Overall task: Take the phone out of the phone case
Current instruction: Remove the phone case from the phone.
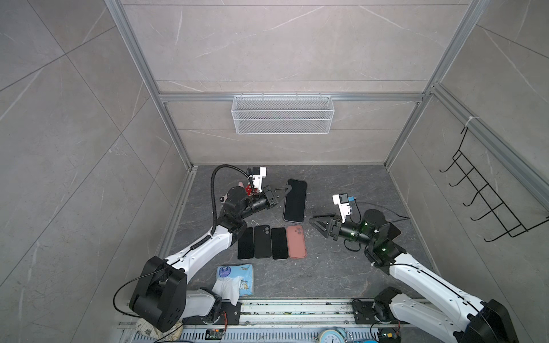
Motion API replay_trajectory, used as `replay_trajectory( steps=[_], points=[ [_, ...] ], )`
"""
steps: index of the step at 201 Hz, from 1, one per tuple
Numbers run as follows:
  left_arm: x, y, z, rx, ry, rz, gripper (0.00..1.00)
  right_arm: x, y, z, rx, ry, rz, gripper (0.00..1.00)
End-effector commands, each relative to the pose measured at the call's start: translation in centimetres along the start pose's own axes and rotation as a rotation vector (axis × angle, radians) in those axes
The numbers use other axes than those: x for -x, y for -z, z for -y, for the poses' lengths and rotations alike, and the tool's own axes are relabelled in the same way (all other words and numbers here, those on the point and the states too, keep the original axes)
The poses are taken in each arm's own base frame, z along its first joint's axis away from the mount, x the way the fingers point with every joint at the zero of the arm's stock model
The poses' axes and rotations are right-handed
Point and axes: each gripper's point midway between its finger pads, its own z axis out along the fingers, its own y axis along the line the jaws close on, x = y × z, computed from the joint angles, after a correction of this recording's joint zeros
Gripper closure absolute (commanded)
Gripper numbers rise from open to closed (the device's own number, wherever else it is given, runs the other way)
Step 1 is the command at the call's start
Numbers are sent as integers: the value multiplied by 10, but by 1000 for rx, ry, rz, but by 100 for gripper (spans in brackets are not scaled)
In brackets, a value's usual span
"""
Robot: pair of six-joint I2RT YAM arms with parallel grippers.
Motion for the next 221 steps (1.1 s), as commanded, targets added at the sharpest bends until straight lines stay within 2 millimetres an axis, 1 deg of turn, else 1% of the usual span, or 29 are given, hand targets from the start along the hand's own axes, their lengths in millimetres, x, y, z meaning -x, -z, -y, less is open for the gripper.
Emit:
replay_trajectory(
  steps=[1,17,44,78,114,129,148,186,221],
  points=[
    [21,2,44,-160,-3,104,100,2,-5,-11,70,-16,29,39],
    [19,0,46,-172,0,103,100,-1,-11,-8,70,-26,21,39],
    [17,-2,48,-180,-2,102,100,2,-17,-10,92,-32,27,40],
    [16,-2,52,-198,-8,101,100,0,-20,-7,87,-36,24,40],
    [12,-5,55,-219,-6,90,100,-3,-23,1,69,-52,23,41],
    [8,-7,55,-222,-1,79,100,-1,-24,4,69,-63,37,41],
    [1,-9,49,-220,14,68,100,4,-27,5,71,-75,53,42],
    [-9,-7,40,-218,36,68,100,12,-25,10,75,-107,88,44],
    [-15,-5,45,-251,33,68,100,17,-23,16,90,-156,120,49]
  ],
)
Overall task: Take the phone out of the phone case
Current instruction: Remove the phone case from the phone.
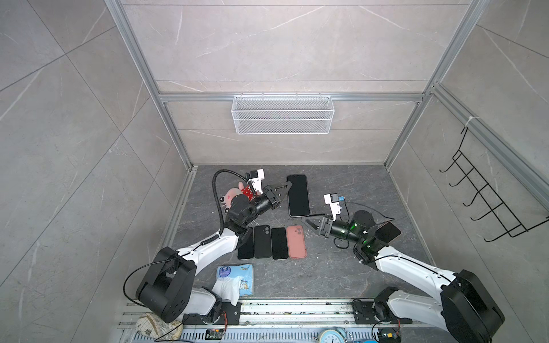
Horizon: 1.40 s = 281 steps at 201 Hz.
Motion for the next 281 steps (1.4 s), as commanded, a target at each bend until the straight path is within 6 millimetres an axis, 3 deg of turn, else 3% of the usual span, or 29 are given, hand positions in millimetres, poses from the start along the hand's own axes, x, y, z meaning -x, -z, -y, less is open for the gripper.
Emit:
replay_trajectory(
  steps=[1,59,90,115,124,146,184,222,245,281],
  points=[
    [-18,1,44,-167,-27,-65,100,25,3,-1,21,-20,104,49],
    [-20,4,48,-185,-32,-62,100,31,4,-1,68,-55,128,56],
    [-18,4,30,-132,-27,-37,100,27,2,-6,92,-75,94,74],
    [-18,2,-1,-40,-4,-13,100,23,6,-10,105,-113,82,94],
    [-22,0,-13,2,-1,-26,79,22,8,-11,90,-124,76,100],
    [-33,-3,-42,98,-6,-56,56,13,14,4,-51,-149,27,100],
    [-60,-7,-78,253,-73,-149,35,-10,34,38,-329,-207,-72,100],
    [-78,0,-103,400,-174,-231,28,-28,53,63,-511,-224,-150,100],
    [-90,0,-105,429,-270,-292,27,-32,57,72,-553,-228,-178,100],
    [-128,2,-103,428,-441,-470,27,-36,58,84,-588,-235,-209,100]
  ],
)
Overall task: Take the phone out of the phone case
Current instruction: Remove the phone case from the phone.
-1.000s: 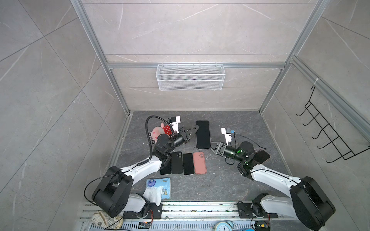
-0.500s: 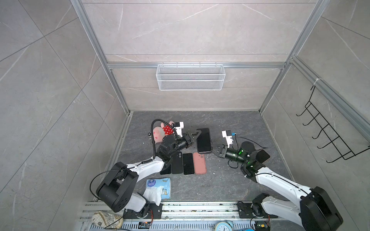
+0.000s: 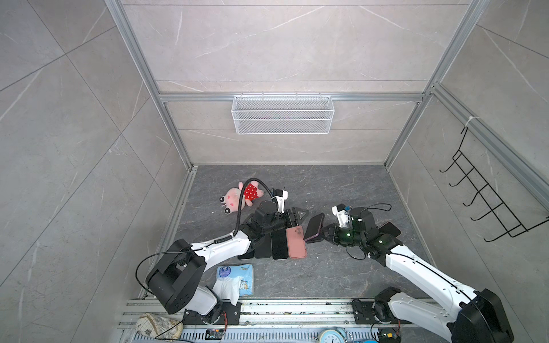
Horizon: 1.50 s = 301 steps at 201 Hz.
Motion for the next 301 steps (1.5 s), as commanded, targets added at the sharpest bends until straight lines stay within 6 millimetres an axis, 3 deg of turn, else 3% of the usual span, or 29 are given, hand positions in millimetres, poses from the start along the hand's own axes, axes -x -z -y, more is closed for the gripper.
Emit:
replay_trajectory(
  steps=[1,62,112,180,230,301],
  points=[
    [-15,-2,14,19,-217,-76,27,14,3,-8,-7,59,20,100],
    [-71,1,20,113,-523,-307,27,13,-3,2,-27,48,-12,100],
    [-89,-2,12,226,-677,-378,31,11,-9,3,-14,34,-32,100],
    [-80,-22,2,394,-807,-334,46,5,-9,3,7,24,-47,100],
    [-76,-23,-2,421,-819,-296,63,-2,-9,5,15,23,-61,100],
    [-75,-20,1,402,-811,-274,54,-5,-10,6,23,27,-78,100]
  ],
)
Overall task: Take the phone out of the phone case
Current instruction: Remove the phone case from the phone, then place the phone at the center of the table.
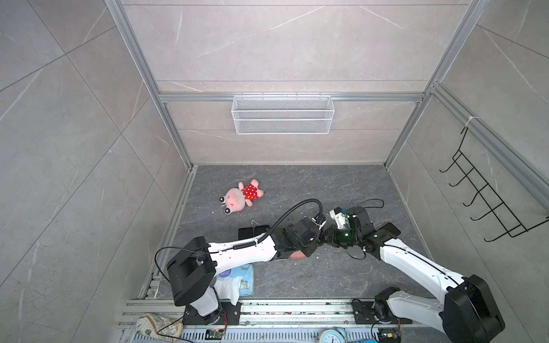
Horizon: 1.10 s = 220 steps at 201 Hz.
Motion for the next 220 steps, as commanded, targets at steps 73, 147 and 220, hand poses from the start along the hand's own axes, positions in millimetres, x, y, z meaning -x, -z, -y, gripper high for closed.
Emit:
replay_trajectory(
  steps=[73,147,220],
  points=[
    [12,-1,-9,81,-11,58,90,5,4,-17,67,44,14,100],
    [43,21,-5,252,-92,169,100,3,6,8,-68,-1,11,100],
    [48,37,0,475,-331,66,100,22,40,100,-421,-58,48,100]
  ],
)
